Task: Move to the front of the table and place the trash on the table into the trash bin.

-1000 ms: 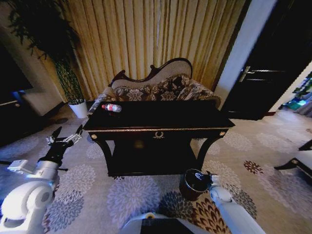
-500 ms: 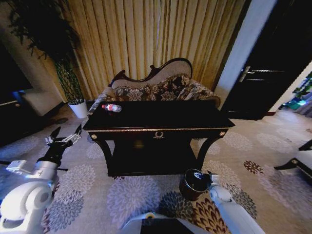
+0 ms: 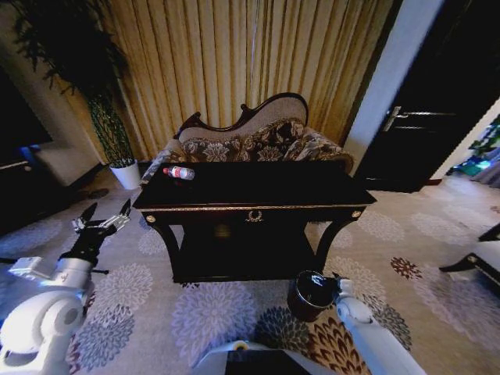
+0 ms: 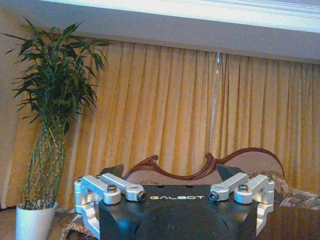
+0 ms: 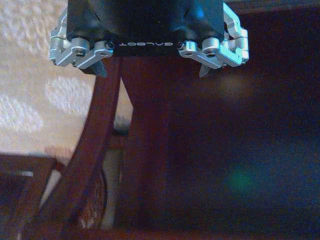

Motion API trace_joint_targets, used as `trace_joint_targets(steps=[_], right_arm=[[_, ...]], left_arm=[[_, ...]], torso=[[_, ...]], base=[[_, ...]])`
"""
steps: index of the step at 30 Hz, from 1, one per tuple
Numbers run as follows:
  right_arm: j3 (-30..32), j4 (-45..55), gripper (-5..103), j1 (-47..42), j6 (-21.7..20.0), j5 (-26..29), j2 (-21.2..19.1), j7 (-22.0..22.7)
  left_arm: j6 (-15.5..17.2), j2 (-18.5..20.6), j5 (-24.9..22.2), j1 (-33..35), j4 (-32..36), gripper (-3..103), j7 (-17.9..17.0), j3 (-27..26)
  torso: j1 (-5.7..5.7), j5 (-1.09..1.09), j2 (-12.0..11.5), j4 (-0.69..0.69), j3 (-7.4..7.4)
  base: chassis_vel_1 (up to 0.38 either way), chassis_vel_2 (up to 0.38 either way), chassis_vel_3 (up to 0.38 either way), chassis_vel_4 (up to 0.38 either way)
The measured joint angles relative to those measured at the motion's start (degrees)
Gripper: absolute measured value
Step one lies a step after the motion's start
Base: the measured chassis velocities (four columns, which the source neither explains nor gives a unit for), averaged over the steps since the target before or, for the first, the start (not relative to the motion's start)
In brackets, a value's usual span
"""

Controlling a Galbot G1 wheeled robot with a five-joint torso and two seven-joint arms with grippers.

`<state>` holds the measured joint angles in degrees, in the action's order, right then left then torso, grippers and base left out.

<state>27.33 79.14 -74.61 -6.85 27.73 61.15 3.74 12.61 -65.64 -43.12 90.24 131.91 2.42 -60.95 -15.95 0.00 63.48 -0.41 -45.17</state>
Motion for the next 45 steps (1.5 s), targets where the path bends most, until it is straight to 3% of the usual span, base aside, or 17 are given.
trace_joint_targets(steps=[11, 19, 26, 45], right_arm=[[6.88, 18.93, 100, -3.65, 1.19, 2.22, -2.31, 1.99], [9.47, 37.0, 100, -3.46, -3.9, 9.4, -5.5, 5.73], [10.61, 42.28, 100, -3.19, -5.08, 11.68, -7.5, 7.61], [10.58, 41.95, 100, -3.09, -5.07, 12.75, -7.39, 7.36]], left_arm=[[0.0, -0.29, 0.07, -0.37, -0.01, 100, -0.05, 0.16], [0.01, -0.45, 0.26, -0.27, 0.2, 100, -0.09, 0.21], [0.08, -0.06, 0.16, 0.06, 0.54, 100, -0.15, -0.55], [0.34, 0.05, 0.15, 0.38, 1.02, 100, -0.31, -0.83]], torso=[[0.0, -0.01, 0.0, 0.0, 0.0], [0.0, -0.01, 0.0, 0.0, 0.0], [0.0, -0.01, 0.0, 0.0, 0.0], [0.0, -0.01, 0.0, 0.0, 0.0]], base=[[0.0, 0.0, 0.0, 0.0], [0.0, 0.0, 0.0, 0.0], [0.0, 0.0, 0.0, 0.0], [0.0, 0.0, 0.0, 0.0]])
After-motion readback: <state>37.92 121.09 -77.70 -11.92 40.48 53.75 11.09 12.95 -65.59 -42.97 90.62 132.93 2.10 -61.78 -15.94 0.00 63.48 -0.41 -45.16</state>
